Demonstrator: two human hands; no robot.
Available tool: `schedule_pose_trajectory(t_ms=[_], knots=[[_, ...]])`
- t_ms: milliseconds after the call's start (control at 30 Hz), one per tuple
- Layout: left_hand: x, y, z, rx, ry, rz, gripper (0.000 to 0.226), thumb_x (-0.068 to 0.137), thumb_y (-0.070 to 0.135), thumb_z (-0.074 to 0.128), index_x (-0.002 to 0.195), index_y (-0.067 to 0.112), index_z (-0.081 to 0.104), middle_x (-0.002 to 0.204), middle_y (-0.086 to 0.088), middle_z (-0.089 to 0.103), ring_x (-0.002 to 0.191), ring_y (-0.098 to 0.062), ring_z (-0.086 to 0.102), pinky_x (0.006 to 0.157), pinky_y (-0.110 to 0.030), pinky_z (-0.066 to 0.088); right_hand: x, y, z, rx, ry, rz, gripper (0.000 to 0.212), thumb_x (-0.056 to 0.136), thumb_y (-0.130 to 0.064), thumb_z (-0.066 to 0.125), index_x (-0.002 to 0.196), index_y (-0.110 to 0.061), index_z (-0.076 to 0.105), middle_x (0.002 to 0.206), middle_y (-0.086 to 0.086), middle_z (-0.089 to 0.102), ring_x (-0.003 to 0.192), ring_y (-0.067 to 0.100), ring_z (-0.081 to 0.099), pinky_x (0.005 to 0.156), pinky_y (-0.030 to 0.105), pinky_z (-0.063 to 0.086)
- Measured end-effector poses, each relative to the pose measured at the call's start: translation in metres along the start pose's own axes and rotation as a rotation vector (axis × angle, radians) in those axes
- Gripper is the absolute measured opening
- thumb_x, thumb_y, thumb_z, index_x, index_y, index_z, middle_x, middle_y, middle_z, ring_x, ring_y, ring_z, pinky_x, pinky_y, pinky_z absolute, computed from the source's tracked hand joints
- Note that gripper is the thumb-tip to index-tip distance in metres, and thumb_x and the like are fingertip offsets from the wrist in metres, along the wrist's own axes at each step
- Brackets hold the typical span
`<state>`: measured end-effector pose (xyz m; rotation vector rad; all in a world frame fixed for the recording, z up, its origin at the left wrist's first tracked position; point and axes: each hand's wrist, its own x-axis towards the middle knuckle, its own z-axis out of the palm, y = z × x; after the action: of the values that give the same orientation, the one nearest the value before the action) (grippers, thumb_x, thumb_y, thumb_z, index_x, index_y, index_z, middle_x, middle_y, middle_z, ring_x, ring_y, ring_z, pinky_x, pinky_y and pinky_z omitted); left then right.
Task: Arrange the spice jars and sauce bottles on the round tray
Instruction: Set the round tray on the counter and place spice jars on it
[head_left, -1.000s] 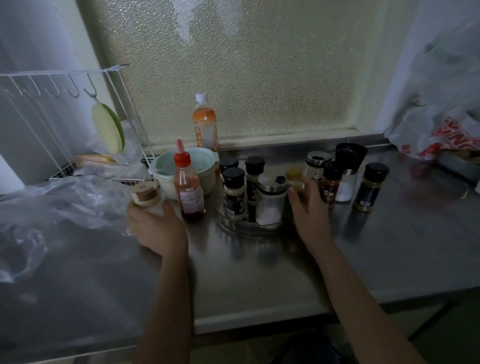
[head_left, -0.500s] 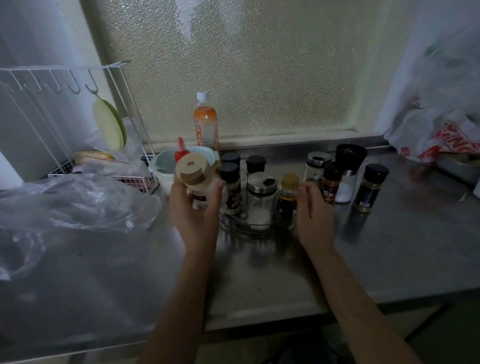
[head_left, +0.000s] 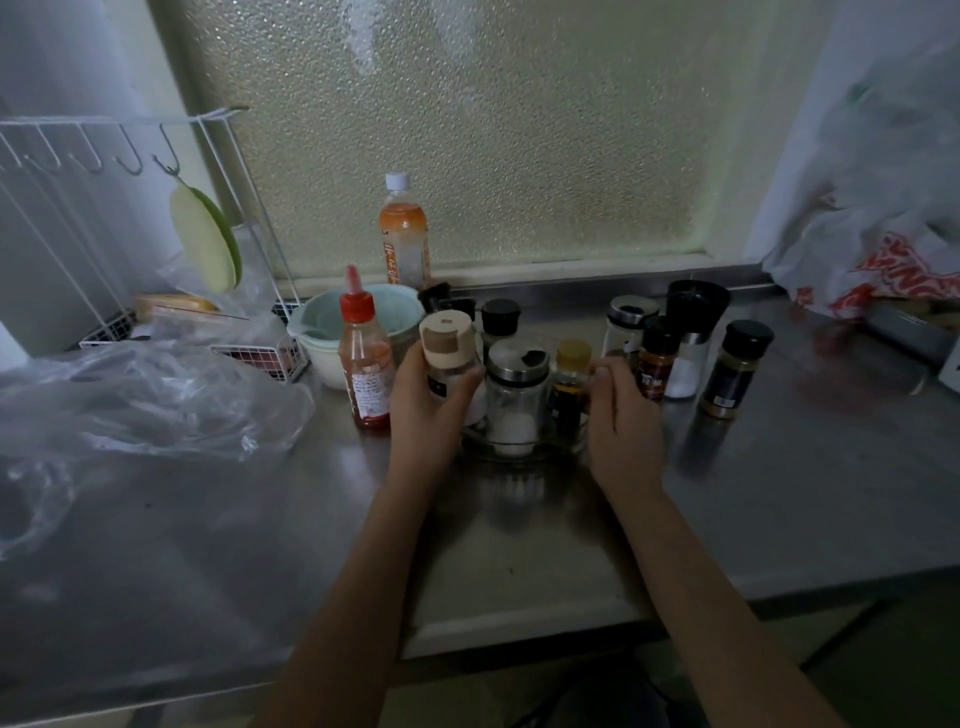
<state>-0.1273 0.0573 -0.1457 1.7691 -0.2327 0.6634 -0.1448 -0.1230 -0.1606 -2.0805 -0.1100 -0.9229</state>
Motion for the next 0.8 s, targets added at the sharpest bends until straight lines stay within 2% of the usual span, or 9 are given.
schedule_pose_trajectory(t_ms=[167, 233, 300, 400, 467, 500, 567, 633, 800], knots=[[-0.003, -0.005, 0.002, 0.045, -0.032, -0.036, 0.034, 0.08, 0.021, 0.07, 0.111, 0.012, 0.058, 0.107, -0.003, 0.067, 0.1, -0.016, 0.062, 0.09, -0.042, 0.052, -0.001, 0.001, -0.001, -0.037, -0.022, -0.02, 0.023, 0.101, -0.029, 0.032, 0.094, -0.019, 0.052, 0.057, -0.006, 0.047, 0.048, 0.01, 0.048, 0.043, 0.017, 0.032], [-0.003, -0.005, 0.0, 0.06, -0.019, -0.023, 0.042, 0.078, 0.028, 0.067, 0.115, 0.011, 0.057, 0.111, -0.006, 0.066, 0.105, -0.019, 0.061, 0.092, -0.048, 0.05, -0.002, -0.001, -0.001, -0.049, 0.001, -0.025, 0.023, 0.1, -0.031, 0.033, 0.098, -0.019, 0.053, 0.061, -0.006, 0.051, 0.051, 0.006, 0.05, 0.047, 0.018, 0.031], [-0.005, -0.006, -0.005, 0.053, 0.059, 0.004, 0.052, 0.074, 0.027, 0.061, 0.123, 0.013, 0.051, 0.12, -0.01, 0.06, 0.113, -0.025, 0.057, 0.095, -0.051, 0.047, -0.001, -0.004, -0.004, -0.03, 0.144, -0.016, 0.023, 0.099, -0.029, 0.037, 0.105, -0.015, 0.054, 0.078, -0.004, 0.058, 0.064, 0.005, 0.053, 0.058, 0.022, 0.04], [-0.008, -0.001, -0.015, 0.133, 0.312, -0.02, 0.06, 0.074, 0.021, 0.056, 0.131, 0.01, 0.044, 0.128, -0.013, 0.05, 0.12, -0.03, 0.048, 0.1, -0.042, 0.041, 0.009, -0.002, -0.011, -0.089, 0.409, 0.103, 0.031, 0.094, -0.021, 0.046, 0.121, -0.007, 0.05, 0.111, 0.007, 0.058, 0.101, 0.017, 0.051, 0.086, 0.033, 0.044], [-0.005, 0.002, -0.019, 0.214, 0.455, -0.111, 0.062, 0.078, 0.017, 0.061, 0.135, 0.006, 0.039, 0.132, -0.018, 0.045, 0.124, -0.033, 0.042, 0.101, -0.041, 0.036, 0.017, 0.009, -0.013, -0.159, 0.426, 0.252, 0.044, 0.09, -0.021, 0.053, 0.131, -0.007, 0.043, 0.13, 0.014, 0.053, 0.12, 0.027, 0.047, 0.1, 0.043, 0.041], [-0.003, 0.001, -0.019, 0.23, 0.468, -0.172, 0.065, 0.08, 0.016, 0.064, 0.137, 0.004, 0.036, 0.135, -0.02, 0.042, 0.126, -0.035, 0.04, 0.103, -0.043, 0.035, 0.02, 0.014, -0.013, -0.186, 0.398, 0.309, 0.05, 0.089, -0.022, 0.056, 0.134, -0.008, 0.04, 0.134, 0.015, 0.051, 0.124, 0.031, 0.045, 0.102, 0.045, 0.04], [0.004, -0.007, -0.02, 0.235, 0.419, -0.28, 0.069, 0.08, 0.02, 0.067, 0.139, 0.004, 0.034, 0.138, -0.019, 0.04, 0.129, -0.034, 0.038, 0.104, -0.047, 0.034, 0.025, 0.025, -0.011, -0.23, 0.32, 0.385, 0.058, 0.086, -0.026, 0.061, 0.135, -0.007, 0.037, 0.134, 0.017, 0.05, 0.123, 0.037, 0.045, 0.099, 0.048, 0.042], [0.01, -0.017, -0.021, 0.245, 0.377, -0.308, 0.068, 0.079, 0.024, 0.071, 0.135, 0.005, 0.038, 0.135, -0.019, 0.045, 0.126, -0.035, 0.042, 0.103, -0.049, 0.037, 0.029, 0.03, -0.008, -0.286, 0.251, 0.413, 0.061, 0.085, -0.029, 0.063, 0.133, -0.003, 0.037, 0.131, 0.021, 0.051, 0.119, 0.041, 0.047, 0.094, 0.05, 0.046], [0.014, -0.038, -0.029, 0.21, 0.311, -0.356, 0.052, 0.075, 0.038, 0.072, 0.115, 0.01, 0.053, 0.113, -0.013, 0.063, 0.102, -0.03, 0.061, 0.087, -0.047, 0.051, 0.041, 0.033, -0.005, -0.357, 0.222, 0.449, 0.061, 0.085, -0.032, 0.064, 0.129, 0.0, 0.037, 0.127, 0.025, 0.051, 0.117, 0.042, 0.049, 0.087, 0.051, 0.046]])
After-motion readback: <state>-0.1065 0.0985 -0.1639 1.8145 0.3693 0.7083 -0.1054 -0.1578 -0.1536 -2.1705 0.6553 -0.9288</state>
